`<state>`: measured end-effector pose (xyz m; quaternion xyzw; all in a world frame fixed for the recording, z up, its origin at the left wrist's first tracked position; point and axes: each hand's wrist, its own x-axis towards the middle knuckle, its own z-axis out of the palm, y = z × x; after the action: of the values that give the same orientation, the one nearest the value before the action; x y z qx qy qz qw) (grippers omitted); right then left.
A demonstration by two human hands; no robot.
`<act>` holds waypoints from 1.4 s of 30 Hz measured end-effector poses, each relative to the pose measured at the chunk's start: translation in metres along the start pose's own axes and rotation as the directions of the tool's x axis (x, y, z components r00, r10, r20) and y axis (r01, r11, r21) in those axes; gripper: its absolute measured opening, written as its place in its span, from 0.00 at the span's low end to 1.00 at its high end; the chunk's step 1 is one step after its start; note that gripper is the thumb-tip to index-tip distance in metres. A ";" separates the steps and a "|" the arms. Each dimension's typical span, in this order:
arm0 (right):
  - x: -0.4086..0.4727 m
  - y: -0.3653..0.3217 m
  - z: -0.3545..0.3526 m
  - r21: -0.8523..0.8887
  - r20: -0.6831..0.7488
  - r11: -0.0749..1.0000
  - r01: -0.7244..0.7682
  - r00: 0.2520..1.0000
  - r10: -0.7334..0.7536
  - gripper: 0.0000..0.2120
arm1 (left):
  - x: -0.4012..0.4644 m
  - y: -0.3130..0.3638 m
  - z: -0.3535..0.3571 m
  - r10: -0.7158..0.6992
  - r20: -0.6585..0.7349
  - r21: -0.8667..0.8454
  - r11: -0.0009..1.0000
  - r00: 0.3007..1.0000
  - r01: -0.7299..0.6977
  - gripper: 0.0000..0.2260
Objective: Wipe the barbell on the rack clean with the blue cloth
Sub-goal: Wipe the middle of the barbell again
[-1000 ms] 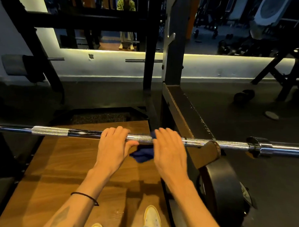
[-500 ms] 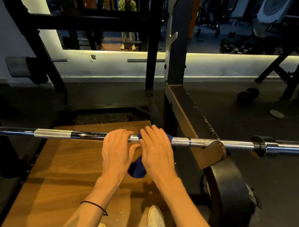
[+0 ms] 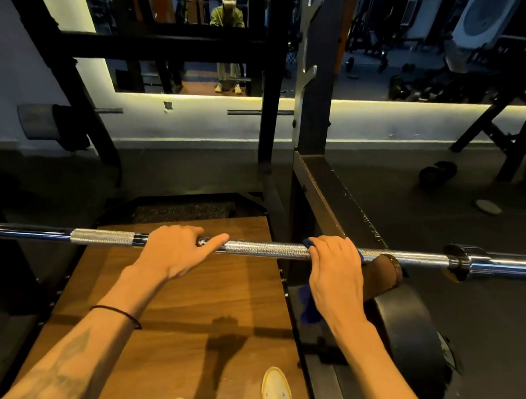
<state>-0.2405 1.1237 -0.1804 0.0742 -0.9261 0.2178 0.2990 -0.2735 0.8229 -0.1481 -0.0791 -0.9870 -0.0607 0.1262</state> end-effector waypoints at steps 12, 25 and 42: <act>0.004 -0.098 0.042 -0.022 0.128 0.998 0.060 0.990 -0.057 0.11 | -0.012 0.003 0.005 -0.007 -0.122 -0.064 0.998 0.993 -0.001 0.32; -0.011 -0.030 0.008 -0.147 0.110 0.989 -0.025 0.993 0.041 0.25 | -0.021 0.006 0.018 0.017 -0.150 0.082 0.997 0.988 -0.005 0.33; -0.016 -0.043 0.004 -0.133 0.236 0.988 0.080 0.971 -0.047 0.29 | -0.025 0.013 0.011 -0.023 -0.065 0.106 0.994 0.998 0.030 0.36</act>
<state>-0.2180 1.0838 -0.1769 0.1074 -0.9650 0.1314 0.2000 -0.2503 0.8339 -0.1641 -0.0570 -0.9852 -0.0120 0.1609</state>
